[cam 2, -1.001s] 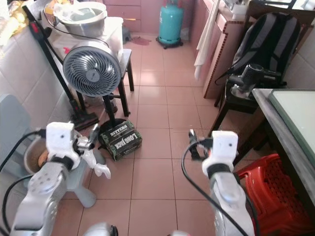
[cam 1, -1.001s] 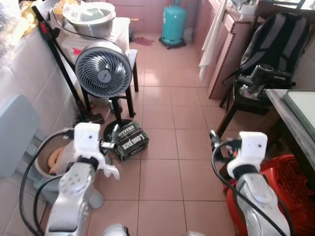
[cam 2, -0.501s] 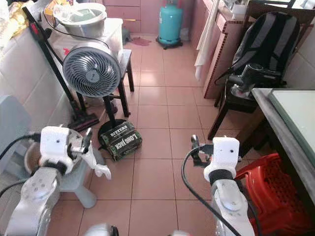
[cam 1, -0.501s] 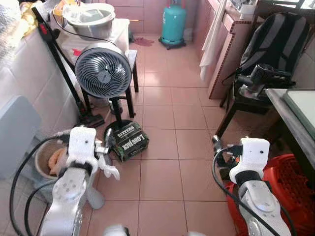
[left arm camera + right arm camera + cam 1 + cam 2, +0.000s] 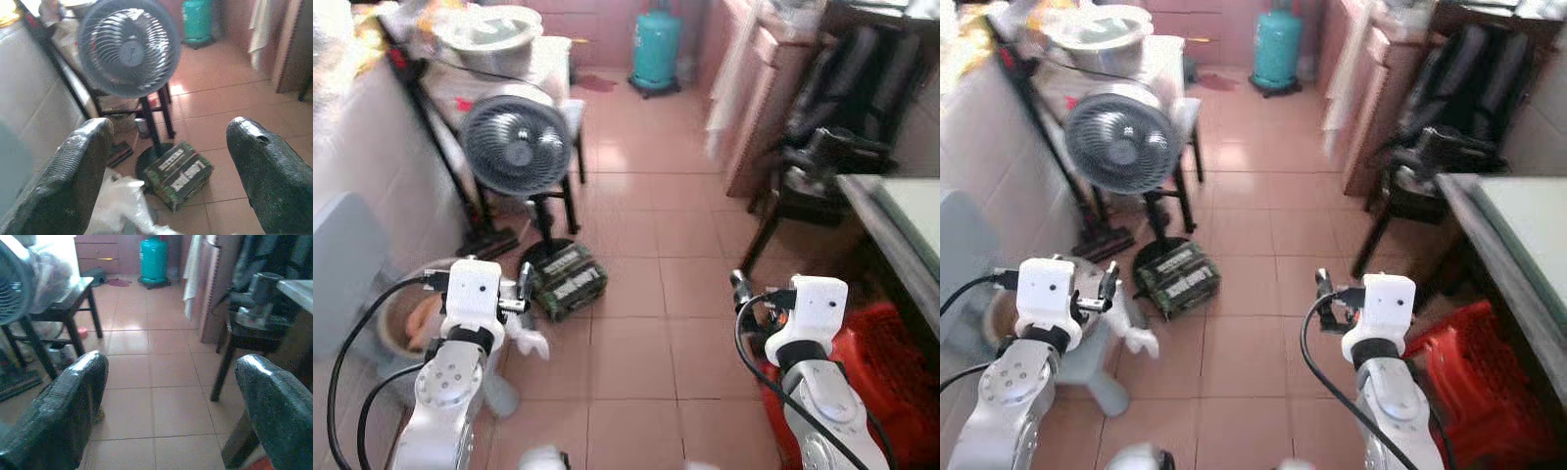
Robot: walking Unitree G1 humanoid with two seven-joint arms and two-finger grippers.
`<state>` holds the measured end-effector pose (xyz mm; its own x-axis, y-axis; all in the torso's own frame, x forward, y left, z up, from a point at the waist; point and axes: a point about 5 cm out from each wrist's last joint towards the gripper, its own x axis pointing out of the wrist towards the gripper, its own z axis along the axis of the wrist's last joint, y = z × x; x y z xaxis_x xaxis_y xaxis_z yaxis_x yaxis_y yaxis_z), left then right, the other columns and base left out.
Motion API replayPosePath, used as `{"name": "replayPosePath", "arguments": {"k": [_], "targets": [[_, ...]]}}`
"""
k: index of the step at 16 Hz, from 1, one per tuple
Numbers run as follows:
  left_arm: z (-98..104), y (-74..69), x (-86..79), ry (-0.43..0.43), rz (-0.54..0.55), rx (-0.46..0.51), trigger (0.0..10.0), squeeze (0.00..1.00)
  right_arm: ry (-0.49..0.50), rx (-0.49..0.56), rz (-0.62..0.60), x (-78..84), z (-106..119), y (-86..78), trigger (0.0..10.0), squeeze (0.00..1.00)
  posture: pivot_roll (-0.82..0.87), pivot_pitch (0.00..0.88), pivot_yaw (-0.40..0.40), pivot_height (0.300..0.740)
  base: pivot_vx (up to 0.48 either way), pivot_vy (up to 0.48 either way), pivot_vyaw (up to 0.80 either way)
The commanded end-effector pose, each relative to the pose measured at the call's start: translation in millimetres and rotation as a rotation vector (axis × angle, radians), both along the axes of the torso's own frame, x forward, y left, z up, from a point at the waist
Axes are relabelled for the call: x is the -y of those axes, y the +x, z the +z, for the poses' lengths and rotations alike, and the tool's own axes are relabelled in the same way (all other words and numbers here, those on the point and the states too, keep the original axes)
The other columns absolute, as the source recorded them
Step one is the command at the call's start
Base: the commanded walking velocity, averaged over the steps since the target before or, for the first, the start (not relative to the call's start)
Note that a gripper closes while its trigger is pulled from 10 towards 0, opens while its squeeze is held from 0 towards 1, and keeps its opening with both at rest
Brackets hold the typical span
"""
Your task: Setting the table
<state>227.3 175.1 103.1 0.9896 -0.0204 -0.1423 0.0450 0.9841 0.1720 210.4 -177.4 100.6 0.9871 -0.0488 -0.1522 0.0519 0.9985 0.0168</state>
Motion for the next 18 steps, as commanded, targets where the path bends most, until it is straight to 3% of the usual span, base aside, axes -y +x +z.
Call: {"name": "replayPosePath", "arguments": {"k": [1,5,16,18], "targets": [[3.4,2.9,2.3,-0.017,0.0,0.008,10.0,0.0,-0.003,-0.008,-0.006,2.8,-1.8,-0.2,10.0,0.0,0.01,0.001,-0.002,0.74,0.0,0.0,-0.8],[3.9,4.6,4.1,-0.018,0.006,0.009,10.0,0.0,0.001,-0.007,0.001,1.8,-2.7,0.6,10.0,0.0,0.01,0.0,-0.003,0.74,-0.063,0.0,-0.2],[6.6,10.9,8.3,-0.038,-0.016,0.021,10.0,0.0,-0.011,0.004,-0.01,4.0,-2.0,5.5,10.0,0.0,0.01,0.0,-0.003,0.74,-0.313,0.35,0.0],[8.2,10.6,9.4,-0.033,-0.028,0.037,10.0,0.0,-0.013,0.005,-0.015,4.2,-2.1,5.3,10.0,0.0,0.01,0.0,-0.005,0.74,0.0,0.0,0.0]]}}
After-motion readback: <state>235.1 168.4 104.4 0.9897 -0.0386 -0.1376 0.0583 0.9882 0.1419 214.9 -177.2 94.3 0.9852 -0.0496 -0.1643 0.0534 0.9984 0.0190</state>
